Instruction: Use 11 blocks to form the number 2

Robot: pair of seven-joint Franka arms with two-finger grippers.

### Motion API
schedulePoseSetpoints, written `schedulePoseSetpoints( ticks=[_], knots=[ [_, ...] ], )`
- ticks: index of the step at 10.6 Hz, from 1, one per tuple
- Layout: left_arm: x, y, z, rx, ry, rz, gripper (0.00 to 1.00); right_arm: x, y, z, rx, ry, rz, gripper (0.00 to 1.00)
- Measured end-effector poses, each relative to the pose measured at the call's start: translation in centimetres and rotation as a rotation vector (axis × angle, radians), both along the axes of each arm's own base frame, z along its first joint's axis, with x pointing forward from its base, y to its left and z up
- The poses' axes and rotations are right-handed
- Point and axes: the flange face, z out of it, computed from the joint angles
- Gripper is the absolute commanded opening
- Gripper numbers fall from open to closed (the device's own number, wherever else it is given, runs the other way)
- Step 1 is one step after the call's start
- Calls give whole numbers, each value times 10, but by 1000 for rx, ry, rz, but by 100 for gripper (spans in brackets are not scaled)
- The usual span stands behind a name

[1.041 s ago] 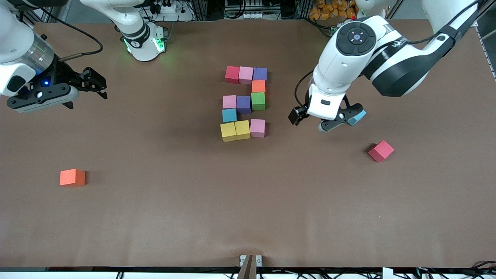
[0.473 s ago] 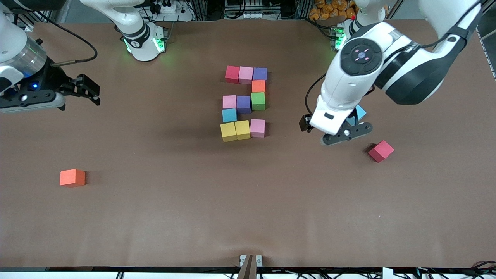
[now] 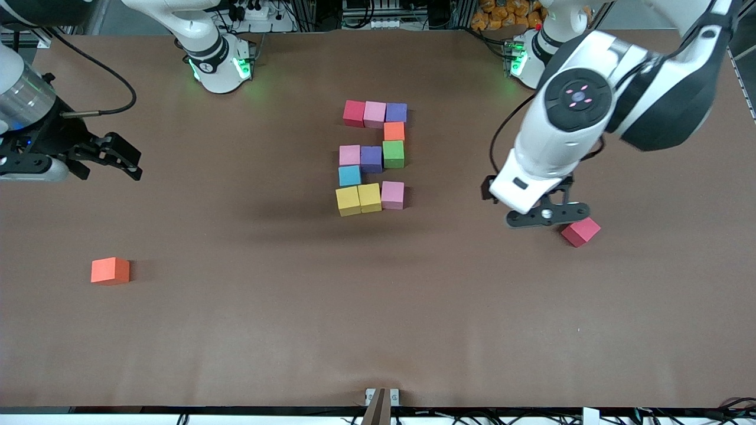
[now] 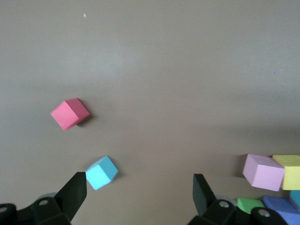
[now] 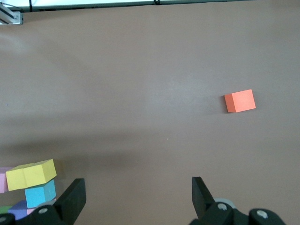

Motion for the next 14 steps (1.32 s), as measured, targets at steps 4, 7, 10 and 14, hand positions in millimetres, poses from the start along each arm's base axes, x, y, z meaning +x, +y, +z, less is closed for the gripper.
schedulePoseSetpoints(
  ticks=[4, 7, 10, 14],
  knots=[
    [10, 51, 33, -38, 10, -74, 100, 2, -10, 0, 0, -1, -17, 100],
    [14, 113, 68, -104, -9, -110, 100, 3, -17, 1, -1, -2, -21, 100],
    [-7, 144, 110, -103, -30, -97, 100, 1, -28, 4, -7, -3, 2, 100],
    [-19, 191, 122, -101, 1, -109, 100, 1, -28, 4, -7, -1, 7, 100]
  ],
)
